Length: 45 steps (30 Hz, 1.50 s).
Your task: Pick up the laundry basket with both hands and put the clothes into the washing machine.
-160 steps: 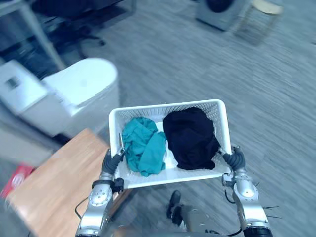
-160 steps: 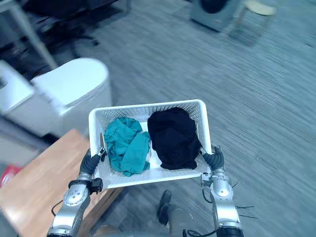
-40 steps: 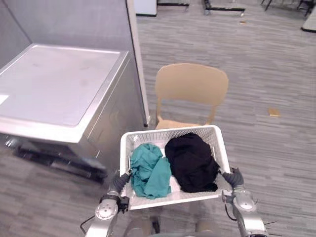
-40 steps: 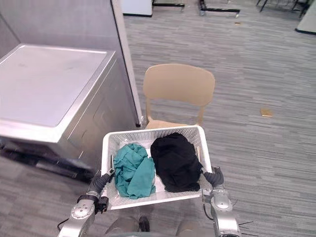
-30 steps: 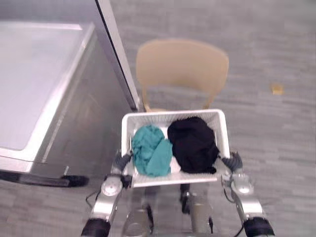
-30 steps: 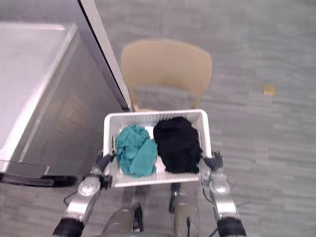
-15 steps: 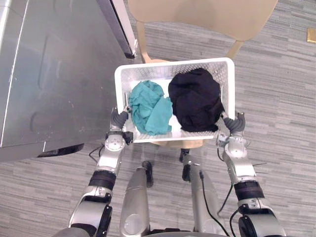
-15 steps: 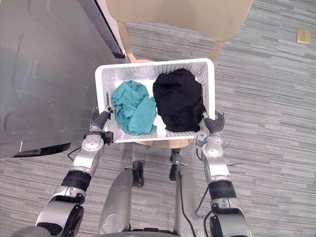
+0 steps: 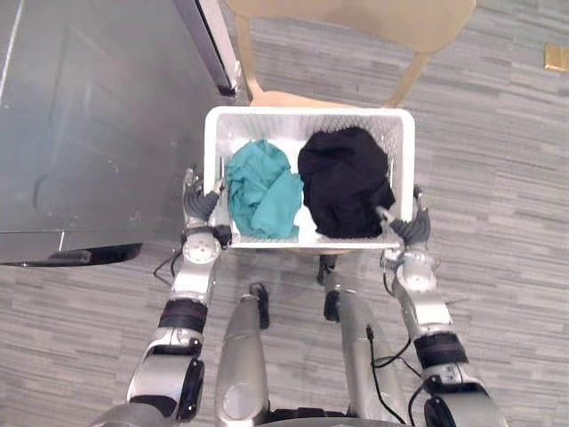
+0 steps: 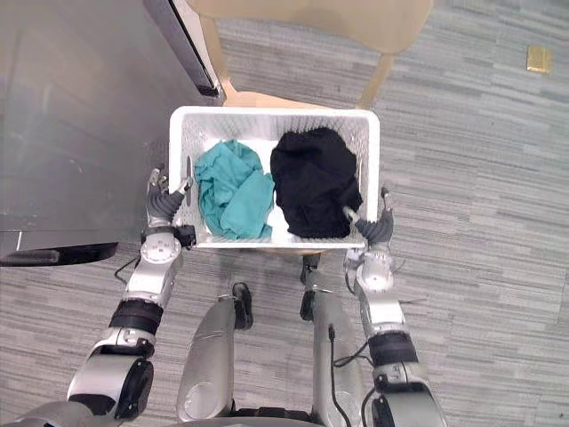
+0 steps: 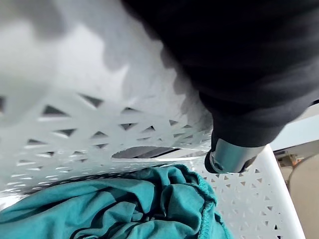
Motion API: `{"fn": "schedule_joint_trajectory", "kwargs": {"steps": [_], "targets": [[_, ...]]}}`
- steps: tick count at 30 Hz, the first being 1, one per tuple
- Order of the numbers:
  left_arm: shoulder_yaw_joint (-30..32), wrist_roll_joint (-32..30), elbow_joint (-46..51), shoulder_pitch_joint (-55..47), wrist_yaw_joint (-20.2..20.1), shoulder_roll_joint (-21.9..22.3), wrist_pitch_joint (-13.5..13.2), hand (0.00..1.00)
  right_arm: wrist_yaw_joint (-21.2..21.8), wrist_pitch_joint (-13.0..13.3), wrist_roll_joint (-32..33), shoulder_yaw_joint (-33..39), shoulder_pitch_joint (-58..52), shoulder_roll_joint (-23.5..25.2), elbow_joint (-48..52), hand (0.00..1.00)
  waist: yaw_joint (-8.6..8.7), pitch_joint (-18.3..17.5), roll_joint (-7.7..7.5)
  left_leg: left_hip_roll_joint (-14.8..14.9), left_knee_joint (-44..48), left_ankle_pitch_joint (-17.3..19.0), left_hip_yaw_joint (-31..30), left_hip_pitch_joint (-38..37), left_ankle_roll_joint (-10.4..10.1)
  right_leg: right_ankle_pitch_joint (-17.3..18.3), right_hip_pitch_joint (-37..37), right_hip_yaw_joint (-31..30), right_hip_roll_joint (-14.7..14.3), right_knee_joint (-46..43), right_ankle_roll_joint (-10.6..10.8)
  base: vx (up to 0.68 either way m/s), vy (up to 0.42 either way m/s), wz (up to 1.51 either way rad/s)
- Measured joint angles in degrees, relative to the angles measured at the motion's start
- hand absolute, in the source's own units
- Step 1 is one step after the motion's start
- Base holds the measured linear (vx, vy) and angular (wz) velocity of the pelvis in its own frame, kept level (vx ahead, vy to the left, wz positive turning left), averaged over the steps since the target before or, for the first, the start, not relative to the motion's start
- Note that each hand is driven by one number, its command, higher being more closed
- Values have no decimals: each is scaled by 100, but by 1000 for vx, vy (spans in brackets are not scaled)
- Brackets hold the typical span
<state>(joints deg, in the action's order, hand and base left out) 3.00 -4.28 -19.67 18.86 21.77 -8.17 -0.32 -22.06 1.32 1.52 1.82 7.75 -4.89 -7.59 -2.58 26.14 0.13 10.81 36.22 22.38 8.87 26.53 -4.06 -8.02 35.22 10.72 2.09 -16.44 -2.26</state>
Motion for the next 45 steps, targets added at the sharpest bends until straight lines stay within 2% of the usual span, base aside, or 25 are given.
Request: {"fn": "schedule_joint_trajectory", "kwargs": {"steps": [4, 7, 9, 14, 17, 20, 21, 24, 30, 36, 38, 39, 41, 42, 43, 44, 45], "targets": [[205, -45, 676, -456, 111, 231, -11, 0, 133, 38, -146, -37, -235, -19, 809, 0, -32, 0, 0, -23, -111, -45, 16, -147, -19, 34, -95, -10, 6, -4, -21, 46, -16, 1], [298, -40, 1273, -808, 174, 474, -57, 0, 272, 201, -303, -62, -409, -25, 1521, 0, -117, 0, 0, -88, -317, -118, -21, -411, -19, 115, -295, 24, 55, -2, -3, 46, -28, 10], [373, -37, 1701, -1140, 160, 605, -191, 0, 402, 308, -444, -37, -570, -71, 1840, 0, -146, -3, -3, -99, -401, -127, -64, -563, -19, 172, -466, 87, 67, 27, 4, 26, -21, 13], [455, -18, 1996, -1831, -188, 723, -266, 0, 858, 325, -566, -9, -1144, -122, 1914, 0, -166, -79, -7, -196, -677, -237, -94, -745, 27, 242, -619, 202, 170, 66, 59, 47, -5, 16], [455, 163, 1964, -2319, -507, 879, -267, 0, 1091, 310, -695, 38, -1537, -120, 1769, 0, -161, -305, 0, -216, -878, -305, -105, -1006, 12, 336, -816, 289, 194, 67, 66, 121, 2, 10], [441, 262, 1532, -2615, -821, 951, -277, 0, 1241, 267, -886, 111, -1804, -116, 1297, 0, -162, -708, 4, -295, -1150, -440, -153, -1392, 17, 488, -1115, 341, 222, 72, 72, 147, 5, 13], [458, 267, 1183, -2720, -942, 954, -277, 0, 1292, 256, -896, 169, -1883, -109, 977, 0, -160, -885, 20, -297, -1283, -496, -167, -1563, 34, 565, -1247, 358, 245, 71, 79, 109, -3, 12], [547, 261, 126, -2792, -1183, 946, -239, 0, 1419, 197, -898, 353, -1944, -105, 115, 0, -155, -1118, 24, -380, -1514, -732, -216, -1888, 65, 672, -1548, 412, 339, 88, 142, 106, -10, 19], [912, 187, -2091, -2759, -1272, 717, -90, 0, 1470, 64, -886, 582, -1691, -106, -1981, 0, -149, -1476, 134, -344, -1956, -781, -309, -2366, 0, 702, -2077, 646, 338, 276, 159, 5, 0, 17], [1056, 135, -2581, -2715, -1289, 664, -75, 0, 1468, 53, -781, 671, -1589, 13, -2837, 0, -184, -1625, 135, -446, -2030, -771, -682, -2243, -27, 757, -2208, 1098, 575, 213, 254, -93, 25, 47], [1039, 135, -2593, -2603, -1288, 690, -80, 0, 1452, 53, -601, 679, -1484, -6, -3019, 0, -161, -1635, 153, -515, -1861, -758, -878, -1882, -88, 842, -2089, 1440, 824, 18, 303, -106, 22, 88], [1030, 135, -2595, -2556, -1288, 690, -82, 0, 1449, 52, -590, 690, -1439, -8, -3070, 0, -156, -1640, 157, -483, -1861, -748, -820, -1784, -69, 844, -2059, 1534, 880, 10, 305, -102, -6, 112], [981, 135, -2722, -2388, -1284, 689, -128, 0, 1431, 22, -555, 773, -1240, -30, -3234, 0, -155, -1658, 152, -258, -2033, -768, -211, -1558, -30, 830, -1962, 1852, 1108, 113, 295, -89, 11, 105], [925, 134, -2875, -2336, -1278, 685, -135, 0, 1414, 16, -556, 783, -1131, -104, -3391, 0, -132, -1666, 148, -59, -1995, -781, 195, -1481, -28, 784, -1962, 1996, 1247, 191, 235, -70, 83, 87], [859, 133, -3063, -2298, -1276, 677, -134, 0, 1392, -4, -561, 791, -1005, -218, -3548, 0, -139, -1684, 177, 198, -1775, -780, 328, -1403, -29, 772, -1979, 2083, 1352, 182, 217, -42, 82, 72], [859, 131, -3130, -2272, -1275, 676, -131, 0, 1373, -9, -566, 795, -929, -254, -3641, 0, -149, -1681, 171, 340, -1648, -780, 386, -1404, -29, 775, -1995, 2110, 1422, 150, 227, -24, 148, 54], [884, 123, -3191, -2276, -1272, 665, -132, 0, 1335, -11, -572, 846, -810, -336, -3786, 0, -137, -1675, 162, 620, -1452, -780, 431, -1410, -27, 757, -2080, 2193, 1603, 109, 325, -10, 153, 41]]}}
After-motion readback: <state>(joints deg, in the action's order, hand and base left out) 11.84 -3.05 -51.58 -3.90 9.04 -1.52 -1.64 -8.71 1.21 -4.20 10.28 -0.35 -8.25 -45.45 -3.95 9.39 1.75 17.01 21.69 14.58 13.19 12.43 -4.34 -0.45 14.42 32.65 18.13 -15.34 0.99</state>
